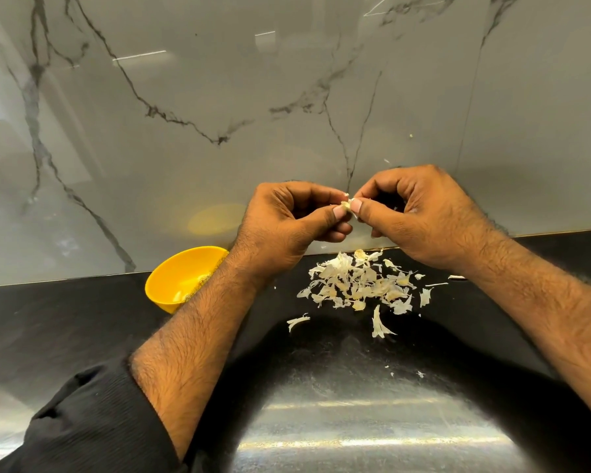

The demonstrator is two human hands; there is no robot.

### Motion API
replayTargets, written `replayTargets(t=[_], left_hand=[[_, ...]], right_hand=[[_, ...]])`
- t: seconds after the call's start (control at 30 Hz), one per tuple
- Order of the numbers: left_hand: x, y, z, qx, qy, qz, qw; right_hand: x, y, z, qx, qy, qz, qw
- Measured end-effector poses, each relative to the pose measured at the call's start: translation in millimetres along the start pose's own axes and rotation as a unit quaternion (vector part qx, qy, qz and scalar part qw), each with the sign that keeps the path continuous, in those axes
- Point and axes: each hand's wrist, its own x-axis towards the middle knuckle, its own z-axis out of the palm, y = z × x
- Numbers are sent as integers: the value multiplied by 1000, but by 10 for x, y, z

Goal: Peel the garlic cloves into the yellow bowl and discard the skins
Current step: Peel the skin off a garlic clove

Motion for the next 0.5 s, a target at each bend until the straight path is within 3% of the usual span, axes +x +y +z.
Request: replayTargets(t=[0.5], left_hand=[[-15, 29, 30, 11, 3, -6, 1000]], right_hand=[[-13, -94, -13, -151, -19, -86, 985]])
